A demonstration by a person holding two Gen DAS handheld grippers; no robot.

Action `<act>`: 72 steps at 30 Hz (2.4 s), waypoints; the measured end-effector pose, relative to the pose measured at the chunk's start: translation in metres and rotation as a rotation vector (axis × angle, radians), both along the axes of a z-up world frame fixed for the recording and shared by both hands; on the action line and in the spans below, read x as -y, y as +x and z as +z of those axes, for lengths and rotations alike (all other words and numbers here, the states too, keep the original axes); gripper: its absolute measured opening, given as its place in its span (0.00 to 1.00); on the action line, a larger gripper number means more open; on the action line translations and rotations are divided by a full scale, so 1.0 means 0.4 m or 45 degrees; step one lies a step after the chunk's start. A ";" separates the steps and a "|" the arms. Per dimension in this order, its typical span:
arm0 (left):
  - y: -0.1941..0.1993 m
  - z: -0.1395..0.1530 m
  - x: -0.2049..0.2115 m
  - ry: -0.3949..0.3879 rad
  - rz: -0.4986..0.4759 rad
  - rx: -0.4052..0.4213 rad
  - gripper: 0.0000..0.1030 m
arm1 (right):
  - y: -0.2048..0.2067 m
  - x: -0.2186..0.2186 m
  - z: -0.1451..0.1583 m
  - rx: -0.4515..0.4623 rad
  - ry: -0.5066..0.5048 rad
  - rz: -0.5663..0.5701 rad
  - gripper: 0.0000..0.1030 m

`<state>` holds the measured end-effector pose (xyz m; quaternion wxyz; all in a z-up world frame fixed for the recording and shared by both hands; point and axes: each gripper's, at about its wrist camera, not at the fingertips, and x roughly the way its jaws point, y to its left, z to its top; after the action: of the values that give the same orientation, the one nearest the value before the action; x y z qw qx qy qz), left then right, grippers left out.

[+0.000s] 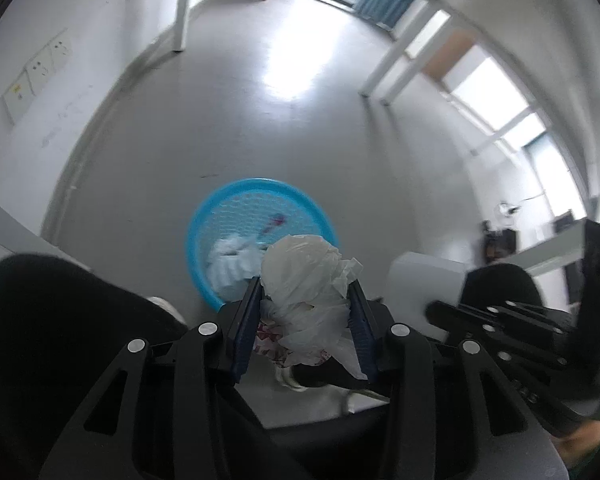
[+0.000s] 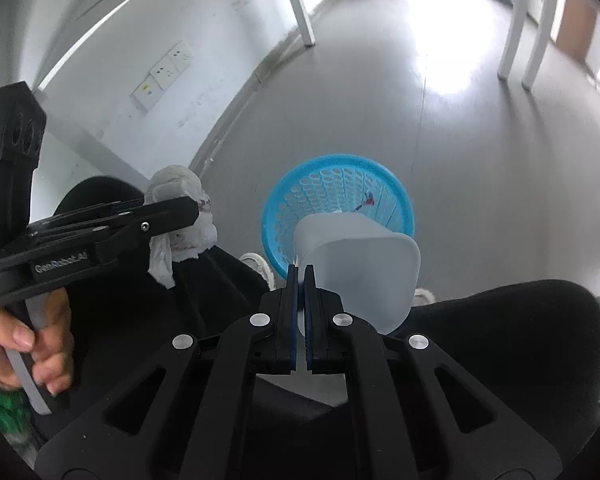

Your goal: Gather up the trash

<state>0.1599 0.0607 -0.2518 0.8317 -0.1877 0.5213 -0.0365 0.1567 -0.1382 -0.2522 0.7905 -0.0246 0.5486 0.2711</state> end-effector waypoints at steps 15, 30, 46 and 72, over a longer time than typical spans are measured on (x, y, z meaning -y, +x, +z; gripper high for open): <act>0.208 -0.157 -0.009 0.048 0.060 -0.237 0.40 | 0.187 -0.003 -0.171 -0.211 -0.071 -0.126 0.02; 0.362 -0.320 -0.054 0.018 0.184 -0.444 0.40 | 0.372 -0.031 -0.393 -0.472 -0.137 -0.200 0.02; 0.413 -0.411 -0.089 -0.095 0.285 -0.544 0.56 | 0.460 -0.031 -0.491 -0.576 -0.150 -0.262 0.05; 0.221 -0.143 -0.018 0.190 -0.033 -0.278 0.68 | 0.268 0.024 -0.232 -0.271 -0.270 -0.218 0.44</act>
<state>0.2484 0.0679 -0.3091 0.7811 -0.1215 0.6123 0.0121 0.2641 -0.1479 -0.3448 0.7412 -0.0320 0.6548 0.1444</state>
